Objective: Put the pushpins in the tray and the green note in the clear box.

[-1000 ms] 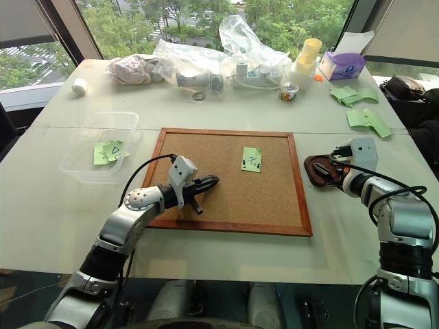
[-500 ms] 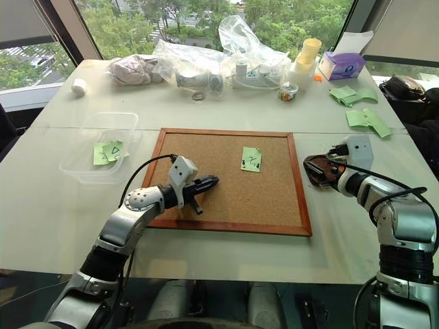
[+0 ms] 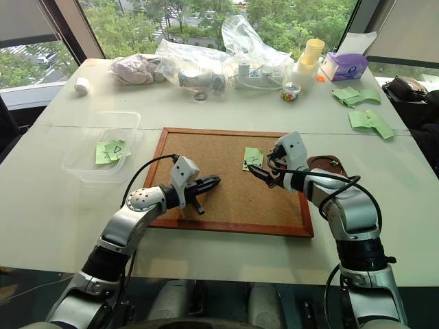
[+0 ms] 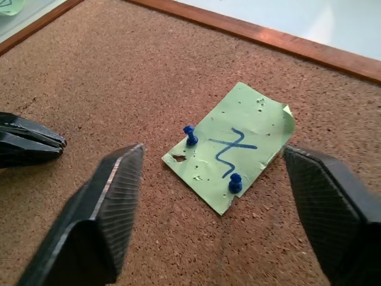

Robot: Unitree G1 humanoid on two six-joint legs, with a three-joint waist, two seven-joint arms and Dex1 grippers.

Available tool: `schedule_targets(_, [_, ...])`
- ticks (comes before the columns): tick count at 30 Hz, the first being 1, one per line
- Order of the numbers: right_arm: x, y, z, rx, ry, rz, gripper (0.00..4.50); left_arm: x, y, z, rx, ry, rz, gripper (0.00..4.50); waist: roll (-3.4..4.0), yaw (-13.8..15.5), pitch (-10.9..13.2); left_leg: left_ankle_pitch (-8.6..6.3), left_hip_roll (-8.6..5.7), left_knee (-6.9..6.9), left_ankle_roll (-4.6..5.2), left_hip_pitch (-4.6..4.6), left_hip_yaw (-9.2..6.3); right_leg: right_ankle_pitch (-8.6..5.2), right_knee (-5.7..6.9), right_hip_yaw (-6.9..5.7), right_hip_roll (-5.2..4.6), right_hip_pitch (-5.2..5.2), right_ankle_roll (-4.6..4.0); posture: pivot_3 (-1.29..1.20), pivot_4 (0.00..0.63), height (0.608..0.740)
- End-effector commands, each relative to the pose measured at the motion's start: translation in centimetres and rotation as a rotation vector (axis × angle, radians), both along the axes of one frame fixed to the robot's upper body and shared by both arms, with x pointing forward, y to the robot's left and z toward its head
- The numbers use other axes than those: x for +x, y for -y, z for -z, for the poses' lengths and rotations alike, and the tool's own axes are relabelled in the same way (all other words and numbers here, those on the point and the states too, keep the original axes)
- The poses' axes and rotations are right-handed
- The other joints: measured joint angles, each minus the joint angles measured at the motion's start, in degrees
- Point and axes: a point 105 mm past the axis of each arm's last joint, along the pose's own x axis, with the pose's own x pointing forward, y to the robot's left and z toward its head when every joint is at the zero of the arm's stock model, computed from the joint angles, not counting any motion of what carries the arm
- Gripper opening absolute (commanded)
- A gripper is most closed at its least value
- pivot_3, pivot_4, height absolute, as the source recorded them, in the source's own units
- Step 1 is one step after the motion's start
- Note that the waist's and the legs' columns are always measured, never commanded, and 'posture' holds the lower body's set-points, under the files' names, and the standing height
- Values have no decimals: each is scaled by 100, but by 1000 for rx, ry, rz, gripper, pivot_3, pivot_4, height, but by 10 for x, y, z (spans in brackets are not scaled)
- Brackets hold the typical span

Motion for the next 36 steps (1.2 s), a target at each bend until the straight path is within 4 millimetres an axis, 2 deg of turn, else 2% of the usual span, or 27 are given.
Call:
schedule_targets(1, [6, -5, -6, -13, 49, -8, 1649, -4, -2, 11, 22, -38, -9, 0, 0, -6, 0, 0, 0, 0, 0, 0, 0, 0, 0, 0, 0, 0, 0, 0, 150, 740])
schedule_targets(2, [7, -5, -6, -13, 49, -7, 1210, -4, -2, 11, 23, -37, -11, 0, 0, -8, 0, 0, 0, 0, 0, 0, 1, 0, 0, 0, 0, 0, 0, 0, 150, 740])
schedule_targets(4, [9, -5, -4, -21, 49, -2, 59, -4, -3, 11, 20, -38, -19, 0, 0, -10, 0, 0, 1, 0, 0, 0, 1, 0, 0, 0, 1, 0, 0, 0, 150, 740])
schedule_targets(10, [8, -3, 4, -42, 37, -4, 59, -5, -3, 11, 19, -38, -23, 0, 0, -25, 0, 0, 2, 0, 0, 0, 1, 0, 0, 0, 1, -1, 0, 0, 150, 740])
schedule_targets(14, [8, -4, -4, -8, 48, -8, 59, -5, -3, 11, 18, -39, -23, 0, 0, -30, 0, 0, 3, 0, -1, 0, 1, 0, 0, 0, 1, -1, 0, 0, 150, 740])
schedule_targets(17, [7, -6, -16, 21, 76, -12, 859, -5, -2, 11, 18, -39, -21, 0, 0, -30, 0, 0, 3, 0, -1, 0, 1, 0, 0, 0, 1, -1, 0, 0, 150, 740])
schedule_targets(19, [7, -5, -20, 18, 83, -5, 1716, -5, -2, 12, 18, -40, -19, 0, 0, -29, 0, 0, 3, 0, -1, 0, 1, 0, 0, 0, 1, -1, 0, 0, 150, 740])
schedule_targets(27, [9, -1, -9, -5, 59, 15, 1716, -5, 0, 12, 17, -41, -13, 0, 0, -21, 0, 0, 3, 0, 0, -1, 1, 0, -1, 0, 1, -2, 0, 0, 150, 740])
schedule_targets(31, [9, -3, -24, 53, 88, 4, 1716, -5, 0, 12, 17, -42, -12, 0, 0, -20, 0, 0, 3, 0, 0, -1, 1, 0, -1, 0, 0, -2, 0, 0, 150, 740])
schedule_targets(36, [9, -1, -29, 69, 100, 5, 1716, -6, 0, 12, 19, -44, -10, 0, 0, -12, 0, 0, 3, 0, 0, -2, 1, 0, -1, 0, 0, -3, 0, 0, 150, 740])
